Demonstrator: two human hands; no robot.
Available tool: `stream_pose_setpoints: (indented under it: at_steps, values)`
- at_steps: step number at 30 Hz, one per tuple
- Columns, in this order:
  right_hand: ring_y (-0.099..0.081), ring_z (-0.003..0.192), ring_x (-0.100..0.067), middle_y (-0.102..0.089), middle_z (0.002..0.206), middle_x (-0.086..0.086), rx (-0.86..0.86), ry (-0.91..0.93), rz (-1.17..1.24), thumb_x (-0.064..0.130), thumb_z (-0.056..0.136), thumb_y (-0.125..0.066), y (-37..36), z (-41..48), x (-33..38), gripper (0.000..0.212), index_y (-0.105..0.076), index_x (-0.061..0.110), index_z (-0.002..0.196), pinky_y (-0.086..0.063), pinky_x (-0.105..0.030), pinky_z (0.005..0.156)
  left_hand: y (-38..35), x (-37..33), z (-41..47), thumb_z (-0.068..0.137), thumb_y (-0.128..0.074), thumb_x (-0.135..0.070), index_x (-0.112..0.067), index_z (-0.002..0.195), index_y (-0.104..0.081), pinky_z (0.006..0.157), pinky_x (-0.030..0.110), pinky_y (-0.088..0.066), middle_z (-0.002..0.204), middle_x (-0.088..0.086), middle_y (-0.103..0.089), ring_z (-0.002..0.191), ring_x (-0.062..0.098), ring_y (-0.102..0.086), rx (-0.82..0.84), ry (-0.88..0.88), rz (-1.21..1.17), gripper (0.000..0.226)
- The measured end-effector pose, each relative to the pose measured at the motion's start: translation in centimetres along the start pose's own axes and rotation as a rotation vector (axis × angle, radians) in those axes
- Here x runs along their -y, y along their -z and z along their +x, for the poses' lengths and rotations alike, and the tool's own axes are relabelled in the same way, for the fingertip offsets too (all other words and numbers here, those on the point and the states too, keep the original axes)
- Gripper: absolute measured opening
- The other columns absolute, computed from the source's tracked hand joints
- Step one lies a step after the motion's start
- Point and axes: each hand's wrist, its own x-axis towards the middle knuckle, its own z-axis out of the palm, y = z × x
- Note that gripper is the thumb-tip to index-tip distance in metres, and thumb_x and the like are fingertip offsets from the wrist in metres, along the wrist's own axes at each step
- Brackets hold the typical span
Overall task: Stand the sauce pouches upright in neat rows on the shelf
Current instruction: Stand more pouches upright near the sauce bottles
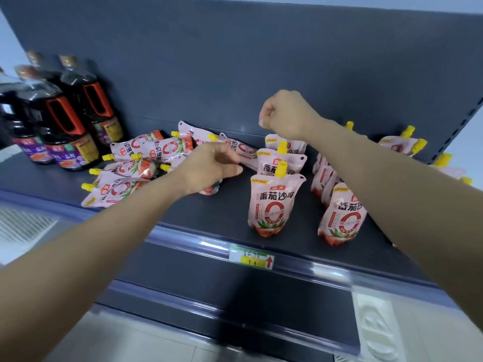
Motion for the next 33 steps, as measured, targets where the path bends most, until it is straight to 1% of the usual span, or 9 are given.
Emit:
stream_pose_setpoints:
  at_steps: [1,4,9,14,21,24,27,30,33]
  values:
    - [-0.065,0.098,-0.028,-0.073,0.100,-0.012,0.000,0.012,-0.006,0.011,0.086,-0.060,-0.3,0.4,0.5,0.015,-0.074,0.009,0.092,-0.053,-0.038,0.092,1.0,0.2,0.0,0.082,-0.067,-0.007,-0.004,0.094,-0.063,0.064,0.018,-0.051,0.092,0.016,-0.067,0.075,0.021,-0.058,-0.070,-0.022,-0.002,0.013]
    - [-0.063,0.103,-0.030,-0.070,0.107,-0.013,0.017,0.055,-0.030,0.018,0.088,-0.063,-1.3,1.5,2.3,0.015,-0.071,0.012,0.098,-0.051,-0.038,0.094,4.2,1.3,0.6,0.082,-0.067,-0.010,-0.009,0.091,-0.062,0.057,0.004,-0.044,0.086,0.005,-0.064,0.070,0.011,-0.057,-0.261,-0.116,0.114,0.011]
    - [-0.063,0.104,-0.031,-0.069,0.112,-0.013,0.072,0.108,-0.111,0.017,0.087,-0.064,-3.1,3.9,4.8,0.021,-0.069,0.010,0.106,-0.051,-0.038,0.094,8.5,4.2,2.5,0.079,-0.071,-0.014,-0.014,0.091,-0.062,0.059,0.021,-0.046,0.077,-0.007,-0.059,0.066,0.010,-0.054,-0.337,-0.062,0.184,0.015]
    - [-0.063,0.103,-0.033,-0.068,0.113,-0.014,0.190,0.052,-0.174,0.012,0.085,-0.066,-5.6,7.4,6.4,0.024,-0.068,0.007,0.108,-0.052,-0.043,0.092,11.4,8.0,5.4,0.076,-0.074,-0.020,-0.009,0.101,-0.061,0.074,0.035,-0.049,0.093,0.002,-0.058,0.077,0.020,-0.054,-0.249,0.054,0.262,0.030]
    - [-0.063,0.105,-0.033,-0.067,0.115,-0.013,0.373,-0.068,-0.287,0.002,0.084,-0.059,-10.1,11.7,5.6,0.032,-0.066,0.008,0.115,-0.052,-0.041,0.093,13.1,13.8,9.8,0.075,-0.073,-0.016,-0.006,0.106,-0.059,0.079,0.033,-0.045,0.105,0.011,-0.062,0.088,0.023,-0.053,-0.051,0.160,0.432,0.035]
    - [-0.059,0.107,-0.031,-0.063,0.121,-0.011,0.450,-0.079,-0.362,0.003,0.086,-0.059,-11.3,12.8,4.6,0.038,-0.063,0.012,0.122,-0.050,-0.033,0.089,13.1,15.6,11.1,0.075,-0.071,-0.017,-0.009,0.111,-0.056,0.076,0.031,-0.041,0.111,0.011,-0.061,0.090,0.023,-0.051,0.033,0.181,0.526,0.040]
    - [-0.054,0.108,-0.026,-0.057,0.128,-0.007,0.509,-0.071,-0.399,0.002,0.085,-0.060,-12.2,13.7,4.2,0.048,-0.056,0.019,0.129,-0.044,-0.030,0.082,13.0,16.6,12.0,0.075,-0.071,-0.019,-0.009,0.119,-0.053,0.085,0.035,-0.044,0.118,0.011,-0.059,0.101,0.027,-0.054,0.104,0.193,0.615,0.048]
    - [-0.054,0.112,-0.030,-0.056,0.131,-0.010,0.558,-0.041,-0.430,-0.001,0.082,-0.059,-13.2,14.7,3.8,0.054,-0.052,0.016,0.132,-0.047,-0.033,0.083,12.8,17.0,12.6,0.074,-0.070,-0.029,-0.015,0.116,-0.055,0.094,0.042,-0.034,0.116,0.009,-0.060,0.110,0.030,-0.049,0.166,0.200,0.844,0.047]
    - [-0.046,0.128,-0.030,-0.042,0.147,-0.007,0.589,-0.028,-0.421,0.000,0.082,-0.061,-14.0,15.6,3.6,0.072,-0.037,0.027,0.144,-0.042,-0.032,0.092,12.6,17.3,12.7,0.075,-0.068,-0.033,-0.021,0.117,-0.055,0.099,0.047,-0.026,0.117,0.008,-0.058,0.118,0.032,-0.040,0.200,0.218,1.005,0.045]
